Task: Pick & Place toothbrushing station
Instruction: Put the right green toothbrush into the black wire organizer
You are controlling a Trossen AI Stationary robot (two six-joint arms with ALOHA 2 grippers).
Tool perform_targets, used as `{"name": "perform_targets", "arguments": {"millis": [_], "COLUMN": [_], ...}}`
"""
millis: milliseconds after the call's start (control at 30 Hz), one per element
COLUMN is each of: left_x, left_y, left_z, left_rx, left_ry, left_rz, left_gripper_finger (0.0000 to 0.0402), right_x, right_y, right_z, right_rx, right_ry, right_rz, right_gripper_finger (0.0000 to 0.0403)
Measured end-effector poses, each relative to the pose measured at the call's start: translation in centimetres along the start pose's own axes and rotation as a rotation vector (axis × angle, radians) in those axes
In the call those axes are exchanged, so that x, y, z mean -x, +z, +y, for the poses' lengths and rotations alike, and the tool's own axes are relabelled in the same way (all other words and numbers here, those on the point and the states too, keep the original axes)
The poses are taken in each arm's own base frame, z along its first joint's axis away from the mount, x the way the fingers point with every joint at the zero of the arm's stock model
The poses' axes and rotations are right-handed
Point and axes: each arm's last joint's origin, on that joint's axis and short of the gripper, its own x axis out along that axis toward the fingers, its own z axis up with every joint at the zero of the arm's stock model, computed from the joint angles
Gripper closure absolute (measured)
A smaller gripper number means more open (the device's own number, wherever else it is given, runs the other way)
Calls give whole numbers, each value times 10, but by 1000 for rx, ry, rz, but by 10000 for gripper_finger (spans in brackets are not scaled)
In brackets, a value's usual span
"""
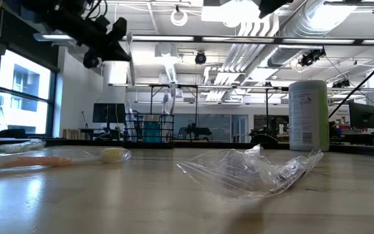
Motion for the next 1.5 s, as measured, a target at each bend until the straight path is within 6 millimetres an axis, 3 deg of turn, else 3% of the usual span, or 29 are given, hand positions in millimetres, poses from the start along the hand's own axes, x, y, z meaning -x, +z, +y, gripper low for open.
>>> {"name": "perform_targets", "arguments": {"millis": [300, 767, 1033, 1333, 1500], "left_x": [-8, -45, -47, -33, -33], "left_y": [-19, -48, -48, -78, -80], "left_z": [11, 17, 26, 43, 44], "left_rx": [-125, -169, -165, -47, -74], "left_ry": [50, 92, 115, 62, 63], "left_rz": [14, 85, 95, 29, 41], "left_gripper_finger": [401, 401, 401, 402, 402], "right_x": [-7, -27, -28, -29, -29], "right_y": [3, 10, 10, 12, 17], "right_z": [-17, -33, -36, -35, -36], "right_rx": [-47, -56, -53, -60, -58], "right_ry": [-39, 35, 41, 67, 69], "right_rz": [10, 52, 58, 46, -7], "right_gripper_finger": [167, 167, 167, 167, 167]}}
